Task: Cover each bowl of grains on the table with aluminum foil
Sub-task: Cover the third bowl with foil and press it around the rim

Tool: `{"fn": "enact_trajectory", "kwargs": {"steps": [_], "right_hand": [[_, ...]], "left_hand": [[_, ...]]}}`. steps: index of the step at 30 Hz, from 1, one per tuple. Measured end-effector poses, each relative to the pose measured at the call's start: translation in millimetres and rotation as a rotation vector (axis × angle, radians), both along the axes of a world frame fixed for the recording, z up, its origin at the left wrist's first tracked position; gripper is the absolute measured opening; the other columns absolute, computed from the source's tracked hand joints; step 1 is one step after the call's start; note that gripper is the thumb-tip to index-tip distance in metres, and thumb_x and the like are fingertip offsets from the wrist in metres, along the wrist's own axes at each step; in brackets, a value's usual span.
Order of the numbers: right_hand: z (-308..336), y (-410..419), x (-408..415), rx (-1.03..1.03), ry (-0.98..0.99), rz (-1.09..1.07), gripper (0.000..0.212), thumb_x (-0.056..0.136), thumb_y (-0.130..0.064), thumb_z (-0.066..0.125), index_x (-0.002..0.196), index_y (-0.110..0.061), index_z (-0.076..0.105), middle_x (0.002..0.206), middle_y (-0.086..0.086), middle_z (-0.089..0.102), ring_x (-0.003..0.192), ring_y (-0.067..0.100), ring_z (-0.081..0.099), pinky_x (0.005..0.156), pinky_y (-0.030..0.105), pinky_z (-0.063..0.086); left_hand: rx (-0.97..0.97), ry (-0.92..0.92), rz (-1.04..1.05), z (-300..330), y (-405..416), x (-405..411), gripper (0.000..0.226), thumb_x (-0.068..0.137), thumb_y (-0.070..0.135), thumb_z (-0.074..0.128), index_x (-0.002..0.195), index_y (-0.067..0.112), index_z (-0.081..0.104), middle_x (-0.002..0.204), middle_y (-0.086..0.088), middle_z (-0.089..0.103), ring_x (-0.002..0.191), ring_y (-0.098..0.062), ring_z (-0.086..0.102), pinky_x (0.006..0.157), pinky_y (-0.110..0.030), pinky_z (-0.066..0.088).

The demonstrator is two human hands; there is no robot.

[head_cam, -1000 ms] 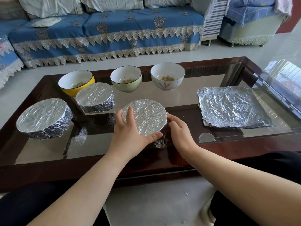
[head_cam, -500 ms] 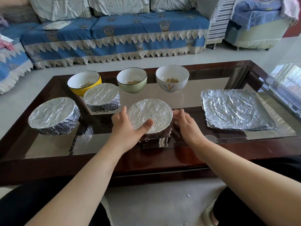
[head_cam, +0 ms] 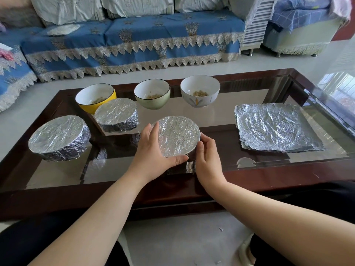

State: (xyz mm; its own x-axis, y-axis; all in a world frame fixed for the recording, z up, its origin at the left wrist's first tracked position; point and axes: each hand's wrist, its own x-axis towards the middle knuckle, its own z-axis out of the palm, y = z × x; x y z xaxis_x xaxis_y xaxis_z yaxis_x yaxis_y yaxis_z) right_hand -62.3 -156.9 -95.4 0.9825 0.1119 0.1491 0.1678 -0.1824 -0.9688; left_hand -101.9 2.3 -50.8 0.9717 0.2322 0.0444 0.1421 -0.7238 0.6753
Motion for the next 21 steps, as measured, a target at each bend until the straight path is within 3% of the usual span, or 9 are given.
{"fn": "enact_trajectory", "kwargs": {"steps": [5, 8, 12, 18, 21], "right_hand": [[4.2, 10.8, 0.9, 0.136, 0.113, -0.081, 0.021, 0.104, -0.026, 0.04, 0.12, -0.019, 0.052, 0.118, -0.008, 0.059, 0.109, 0.002, 0.056, 0.095, 0.021, 0.044], [6.0, 12.4, 5.2, 0.173, 0.159, -0.137, 0.016, 0.103, -0.028, 0.041, 0.107, -0.018, 0.053, 0.101, -0.015, 0.058, 0.094, -0.003, 0.056, 0.081, 0.011, 0.044], [3.9, 15.4, 10.9, 0.221, 0.23, -0.21, 0.019, 0.102, -0.03, 0.045, 0.1, -0.013, 0.054, 0.087, -0.01, 0.057, 0.077, -0.001, 0.055, 0.068, 0.008, 0.041], [4.5, 21.4, 17.9, 0.296, 0.319, -0.288, 0.012, 0.099, -0.027, 0.05, 0.089, -0.023, 0.054, 0.088, -0.003, 0.061, 0.085, 0.014, 0.059, 0.083, 0.032, 0.05], [5.9, 23.8, 20.5, 0.318, 0.332, -0.31, 0.014, 0.099, -0.019, 0.05, 0.088, -0.026, 0.054, 0.086, -0.004, 0.06, 0.083, 0.014, 0.057, 0.083, 0.035, 0.05]], "left_hand": [[0.012, -0.037, 0.025, -3.1, -4.0, 0.0, 0.137, 0.048, 0.078, 0.064, 0.157, 0.018, 0.007, 0.161, -0.003, 0.003, 0.15, -0.017, 0.006, 0.123, -0.039, 0.016], [0.018, -0.038, 0.031, -3.8, -5.8, 0.6, 0.135, 0.049, 0.078, 0.064, 0.157, 0.018, 0.007, 0.16, -0.002, 0.003, 0.149, -0.017, 0.006, 0.122, -0.038, 0.016], [0.023, -0.054, 0.032, -5.0, -6.9, 0.2, 0.133, 0.051, 0.077, 0.063, 0.157, 0.017, 0.009, 0.16, -0.003, 0.003, 0.149, -0.016, 0.006, 0.121, -0.034, 0.014], [0.019, -0.06, 0.053, -6.1, -9.1, 0.6, 0.131, 0.052, 0.075, 0.064, 0.157, 0.018, 0.011, 0.16, -0.005, 0.002, 0.149, -0.017, 0.006, 0.122, -0.034, 0.013], [0.015, -0.059, 0.06, -6.4, -9.9, 0.6, 0.131, 0.051, 0.075, 0.064, 0.156, 0.017, 0.012, 0.16, -0.005, 0.003, 0.149, -0.018, 0.007, 0.122, -0.035, 0.014]]}}
